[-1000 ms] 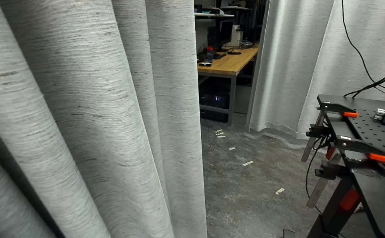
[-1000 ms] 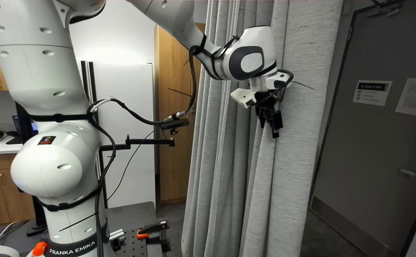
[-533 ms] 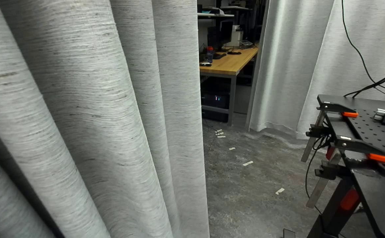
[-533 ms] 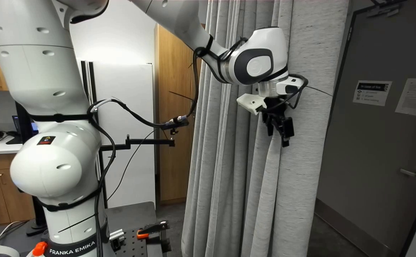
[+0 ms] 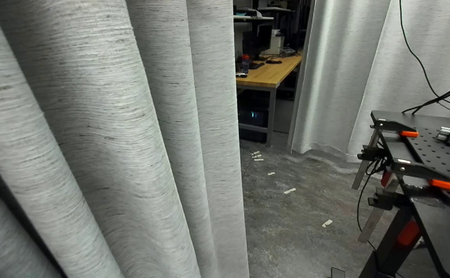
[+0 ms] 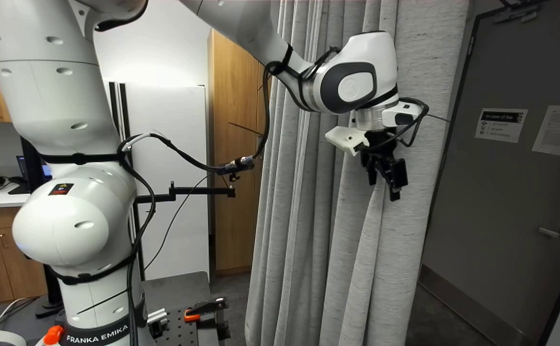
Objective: Slide the curtains
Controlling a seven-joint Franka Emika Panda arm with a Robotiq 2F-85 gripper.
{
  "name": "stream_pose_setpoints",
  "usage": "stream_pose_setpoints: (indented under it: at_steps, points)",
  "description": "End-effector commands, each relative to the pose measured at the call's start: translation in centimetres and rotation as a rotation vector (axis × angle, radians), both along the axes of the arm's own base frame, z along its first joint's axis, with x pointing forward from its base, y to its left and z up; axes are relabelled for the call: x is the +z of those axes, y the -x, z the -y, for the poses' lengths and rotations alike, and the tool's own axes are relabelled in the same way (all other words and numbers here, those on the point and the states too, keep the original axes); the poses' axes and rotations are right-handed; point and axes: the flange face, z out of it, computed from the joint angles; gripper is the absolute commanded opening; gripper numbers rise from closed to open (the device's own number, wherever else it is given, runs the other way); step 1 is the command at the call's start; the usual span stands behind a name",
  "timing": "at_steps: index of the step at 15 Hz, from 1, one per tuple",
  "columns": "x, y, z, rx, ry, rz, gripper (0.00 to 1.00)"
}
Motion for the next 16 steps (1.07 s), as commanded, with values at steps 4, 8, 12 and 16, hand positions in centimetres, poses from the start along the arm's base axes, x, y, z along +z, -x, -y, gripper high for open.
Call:
stream_pose_setpoints:
  at_steps: [4,8,12,16]
  points:
    - [-2.5,2.4,3.7,0.073,0.060,-0.088,1.00]
    - [-3.9,3.1,5.1,0.103,0.095,-0.123,1.00]
    - [-4.0,3.7,3.9,0.164,0.090,-0.125,1.00]
    - [-3.1,5.7,0.2,0.302,0.085,-0.096,1.00]
